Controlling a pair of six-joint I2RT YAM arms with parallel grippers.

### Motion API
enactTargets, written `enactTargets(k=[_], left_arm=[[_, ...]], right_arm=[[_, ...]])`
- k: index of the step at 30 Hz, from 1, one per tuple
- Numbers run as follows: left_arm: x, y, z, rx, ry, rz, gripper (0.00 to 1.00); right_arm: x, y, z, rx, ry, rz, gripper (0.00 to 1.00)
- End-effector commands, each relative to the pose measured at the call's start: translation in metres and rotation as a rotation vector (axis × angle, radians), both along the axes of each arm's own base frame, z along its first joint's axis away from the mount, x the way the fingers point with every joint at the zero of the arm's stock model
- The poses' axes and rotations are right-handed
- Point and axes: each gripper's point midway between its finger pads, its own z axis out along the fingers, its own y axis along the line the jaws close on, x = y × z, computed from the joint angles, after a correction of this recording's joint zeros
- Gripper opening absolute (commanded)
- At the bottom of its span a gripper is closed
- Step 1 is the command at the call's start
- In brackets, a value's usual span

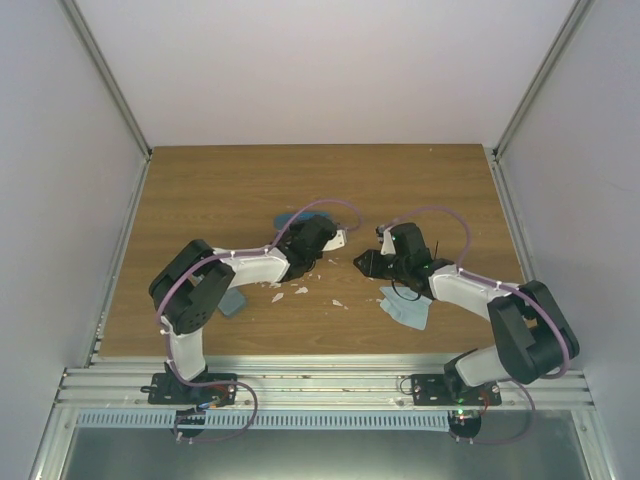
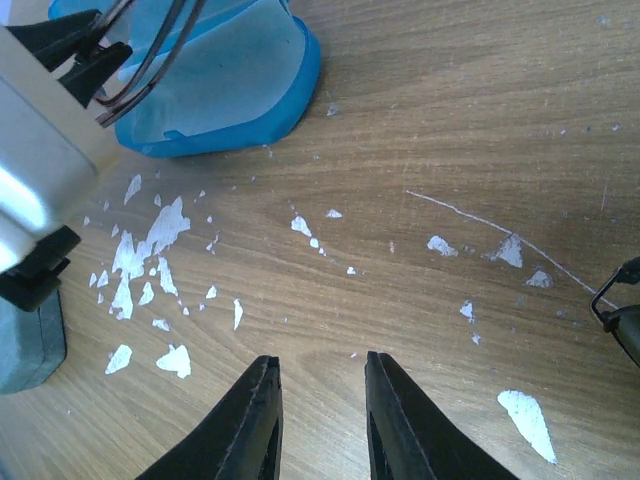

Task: Organize the sunglasses
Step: Place the sunglasses in the sunglasses case.

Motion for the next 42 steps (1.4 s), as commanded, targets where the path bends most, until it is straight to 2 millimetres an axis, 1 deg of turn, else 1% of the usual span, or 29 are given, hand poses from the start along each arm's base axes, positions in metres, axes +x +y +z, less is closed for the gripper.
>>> enactTargets(k=[1, 10, 18, 20, 24, 28, 31, 35, 39, 42], left_arm=[[0.002, -0.005, -0.006, 0.009, -0.014, -0.018, 0.00], [0.006, -0.003, -0.013, 0.037, 0.000, -0.058, 0.01], [0.004, 0.000, -0.031, 0.050, 0.040, -0.073, 0.06], [0.003, 0.001, -0.031, 0.045, 0.052, -0.067, 0.12], [-0.003, 0.000, -0.023, 0.000, 0.097, -0.058, 0.29], [-0.011, 0.004, -0.019, -0.027, 0.167, -0.033, 0.40], [-0.016, 0.007, -0.017, -0.057, 0.208, -0.012, 0.45], [-0.018, 0.009, -0.007, -0.132, 0.244, 0.023, 0.50], [-0.020, 0.010, 0.005, -0.200, 0.274, 0.040, 0.53], [-0.025, 0.010, 0.006, -0.218, 0.296, 0.041, 0.54]], right_arm=[[-0.003, -0.003, 0.003, 0.016, 0.004, -0.011, 0.26], [-0.005, -0.005, 0.002, 0.009, 0.010, -0.013, 0.26], [-0.006, -0.006, 0.000, 0.003, 0.016, -0.015, 0.26], [-0.006, -0.006, 0.000, 0.004, 0.018, -0.014, 0.26], [-0.006, -0.007, 0.002, 0.002, 0.015, -0.017, 0.27], [-0.002, -0.008, 0.006, -0.004, -0.002, -0.027, 0.27], [0.000, -0.008, 0.010, -0.007, -0.017, -0.030, 0.27], [-0.001, -0.009, 0.010, -0.014, -0.010, -0.029, 0.28], [0.001, -0.008, 0.011, -0.015, -0.011, -0.029, 0.28], [0.001, -0.008, 0.011, -0.014, -0.011, -0.027, 0.28]])
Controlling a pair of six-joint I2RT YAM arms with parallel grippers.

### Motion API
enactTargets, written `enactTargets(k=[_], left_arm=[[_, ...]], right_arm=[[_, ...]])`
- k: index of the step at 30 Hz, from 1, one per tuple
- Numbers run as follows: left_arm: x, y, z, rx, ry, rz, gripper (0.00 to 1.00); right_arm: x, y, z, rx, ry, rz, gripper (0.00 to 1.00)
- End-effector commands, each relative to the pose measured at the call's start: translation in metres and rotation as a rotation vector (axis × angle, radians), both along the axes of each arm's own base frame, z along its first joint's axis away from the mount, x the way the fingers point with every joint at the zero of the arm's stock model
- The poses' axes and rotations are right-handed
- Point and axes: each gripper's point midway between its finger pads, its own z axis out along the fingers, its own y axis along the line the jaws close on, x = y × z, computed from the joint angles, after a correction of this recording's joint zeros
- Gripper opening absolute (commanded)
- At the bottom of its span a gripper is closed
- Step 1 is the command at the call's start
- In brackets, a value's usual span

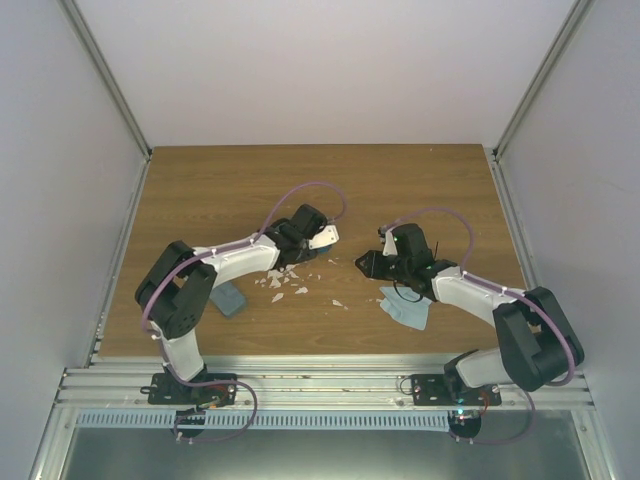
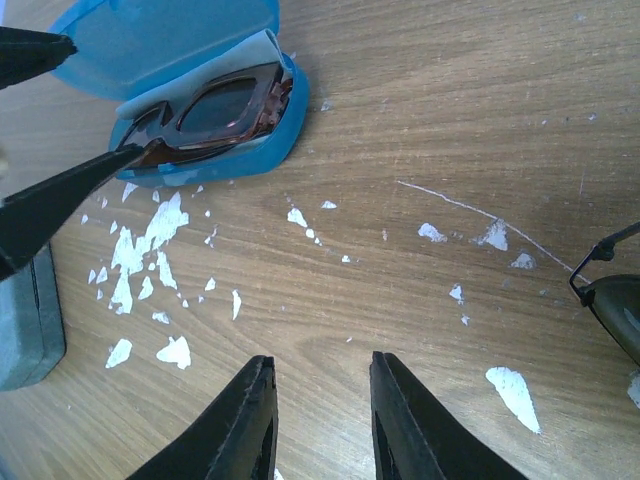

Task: Organize the sunglasses
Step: Place the sunglasses in the sunglasses case, then close the sunglasses case at the center of the board.

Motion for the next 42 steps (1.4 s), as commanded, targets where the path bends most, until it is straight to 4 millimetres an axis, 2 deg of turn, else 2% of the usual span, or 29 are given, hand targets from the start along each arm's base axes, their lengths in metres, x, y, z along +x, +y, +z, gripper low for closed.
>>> enactTargets(k=[1, 4, 14, 18, 22, 25, 29, 35, 42], left_arm=[[-0.007, -0.004, 0.019, -0.098, 0.034, 0.017, 0.54], [-0.010, -0.007, 0.025, -0.151, 0.053, 0.029, 0.54], [-0.017, -0.019, 0.092, -0.596, 0.104, 0.191, 0.54], [0.003, -0.002, 0.110, -0.687, 0.093, 0.297, 0.58], [0.032, 0.013, 0.119, -0.840, 0.170, 0.413, 0.49], [0.044, 0.013, 0.113, -0.938, 0.273, 0.427, 0.48], [0.059, 0.018, 0.087, -0.971, 0.395, 0.474, 0.48], [0.066, 0.017, 0.062, -1.057, 0.558, 0.487, 0.45], [0.071, 0.021, 0.040, -1.077, 0.627, 0.499, 0.38]], right_arm=[[0.007, -0.002, 0.008, 0.000, -0.016, -0.014, 0.28], [0.009, 0.000, 0.009, 0.001, -0.020, -0.007, 0.28], [0.021, 0.018, 0.013, 0.016, -0.033, 0.063, 0.28], [0.020, 0.031, 0.002, 0.003, -0.007, 0.097, 0.26], [0.024, 0.049, -0.007, -0.004, 0.000, 0.125, 0.24], [0.027, 0.064, -0.014, -0.009, 0.006, 0.148, 0.21], [0.033, 0.080, -0.021, -0.008, 0.011, 0.170, 0.18], [0.037, 0.095, -0.038, -0.051, 0.010, 0.181, 0.16], [0.042, 0.102, -0.052, -0.072, 0.021, 0.167, 0.14]])
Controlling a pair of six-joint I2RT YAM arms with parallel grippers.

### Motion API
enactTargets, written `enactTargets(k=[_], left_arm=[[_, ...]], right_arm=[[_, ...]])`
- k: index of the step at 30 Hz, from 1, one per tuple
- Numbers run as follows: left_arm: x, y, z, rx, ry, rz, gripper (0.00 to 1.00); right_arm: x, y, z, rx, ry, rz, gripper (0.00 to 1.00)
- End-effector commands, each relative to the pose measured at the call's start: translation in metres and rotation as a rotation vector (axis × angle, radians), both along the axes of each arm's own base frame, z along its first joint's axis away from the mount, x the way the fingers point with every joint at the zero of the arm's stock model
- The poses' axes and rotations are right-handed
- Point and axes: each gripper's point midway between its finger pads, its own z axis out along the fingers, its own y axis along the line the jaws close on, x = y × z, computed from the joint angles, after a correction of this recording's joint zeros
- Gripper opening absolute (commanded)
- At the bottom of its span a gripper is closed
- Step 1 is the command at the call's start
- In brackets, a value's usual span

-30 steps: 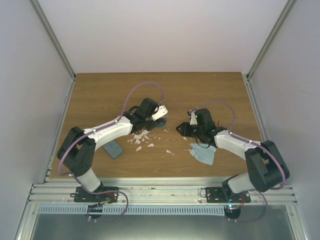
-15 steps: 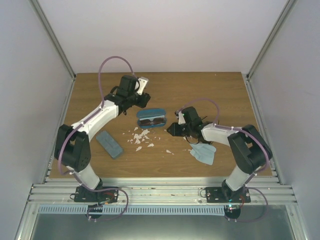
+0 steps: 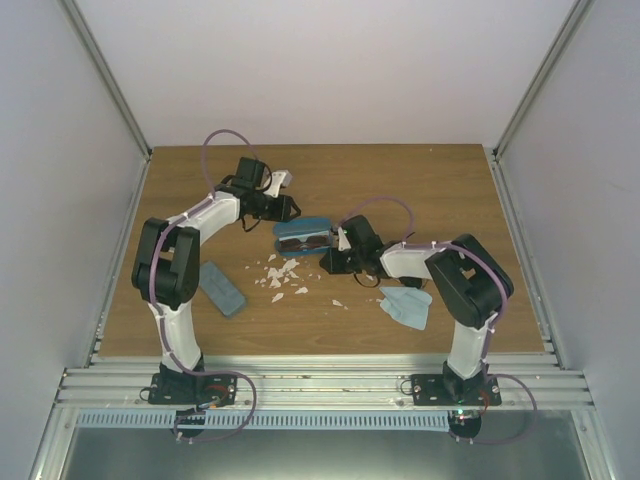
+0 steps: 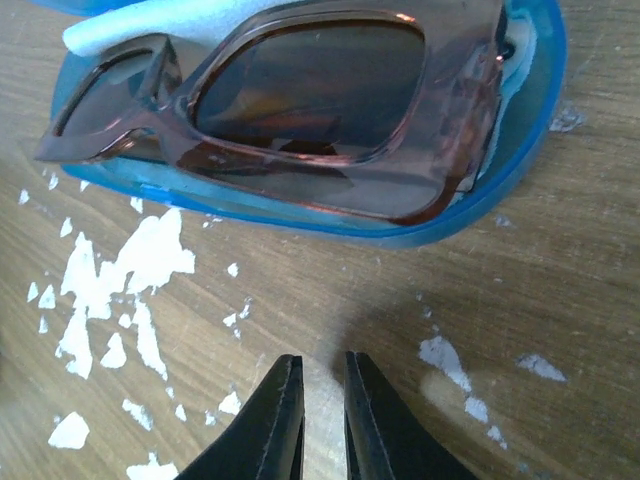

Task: Organize the sunglasses
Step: Close the sunglasses case at the center of the board.

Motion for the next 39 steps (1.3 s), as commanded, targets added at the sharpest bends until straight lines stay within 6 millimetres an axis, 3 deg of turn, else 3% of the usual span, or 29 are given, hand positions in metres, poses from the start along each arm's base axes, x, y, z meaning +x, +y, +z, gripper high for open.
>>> enactTargets(k=[1, 8, 22, 31, 39], left_arm=[[0.009, -0.008, 0.010, -0.076, -0.012, -0.030, 0.37], [0.001, -0.008, -0.008, -0.075, 0.010, -0.058, 0.32], [-0.027, -0.009, -0.010, -0.128, 0.061, -0.063, 0.30], [-0.043, -0.018, -0.003, -0.201, 0.076, -0.082, 0.31], [-0.053, -0.025, -0.012, -0.213, 0.104, -0.084, 0.29]], right_arm=[[0.013, 0.005, -0.001, -0.015, -0.037, -0.026, 0.14], [0.024, -0.004, -0.008, -0.078, -0.044, -0.088, 0.13], [0.055, -0.012, -0.010, -0.092, -0.047, -0.165, 0.13], [0.055, -0.007, -0.010, -0.025, -0.021, -0.143, 0.13], [0.051, -0.001, -0.010, 0.043, 0.011, -0.114, 0.13]])
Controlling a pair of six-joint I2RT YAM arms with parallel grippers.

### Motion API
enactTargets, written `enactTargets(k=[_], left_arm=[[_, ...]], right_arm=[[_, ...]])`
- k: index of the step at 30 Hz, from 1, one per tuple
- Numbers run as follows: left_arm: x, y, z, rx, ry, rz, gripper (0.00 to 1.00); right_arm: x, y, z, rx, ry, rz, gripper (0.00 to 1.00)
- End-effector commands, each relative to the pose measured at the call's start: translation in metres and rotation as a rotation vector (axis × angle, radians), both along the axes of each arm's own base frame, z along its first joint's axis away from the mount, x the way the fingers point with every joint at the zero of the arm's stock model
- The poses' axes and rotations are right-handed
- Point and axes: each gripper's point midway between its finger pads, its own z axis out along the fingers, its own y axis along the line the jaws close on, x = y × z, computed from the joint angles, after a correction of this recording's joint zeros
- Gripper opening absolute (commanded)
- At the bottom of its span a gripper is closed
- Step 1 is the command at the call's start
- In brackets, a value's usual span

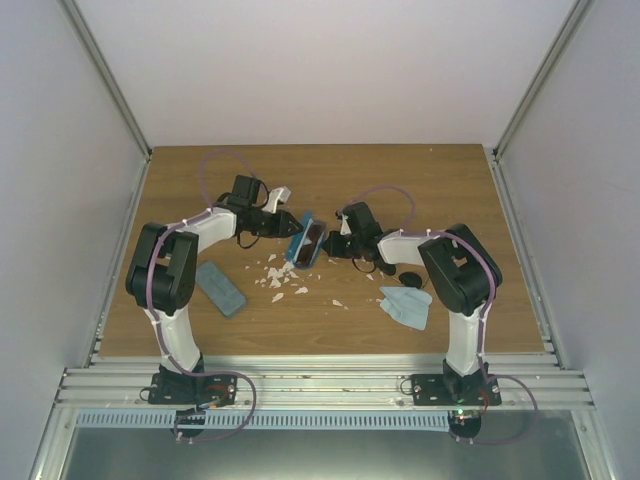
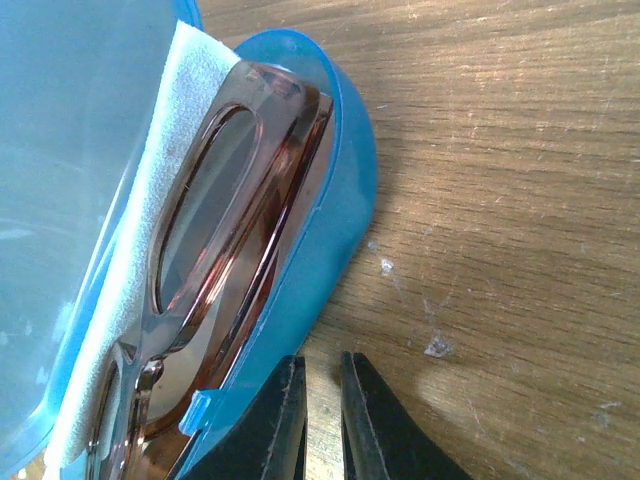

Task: Organize the sunglasses
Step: Close the sunglasses case at the center of the board.

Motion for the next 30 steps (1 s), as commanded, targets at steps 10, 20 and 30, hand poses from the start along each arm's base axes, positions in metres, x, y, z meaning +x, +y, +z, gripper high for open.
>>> enactTargets(k=[10, 20, 30], left_arm=[[-0.021, -0.038, 0.002, -0.043, 0.001, -0.078, 0.34], [-0.018, -0.033, -0.023, 0.068, 0.012, -0.028, 0.30], [-0.022, -0.020, -0.051, 0.235, 0.034, 0.021, 0.24]], right_arm=[[-0.007, 0.008, -0.011, 0.068, 0.053, 0.030, 0.13], [-0.007, 0.006, -0.012, 0.067, 0.060, 0.023, 0.13], [-0.006, 0.000, -0.001, 0.089, 0.037, 0.021, 0.18]])
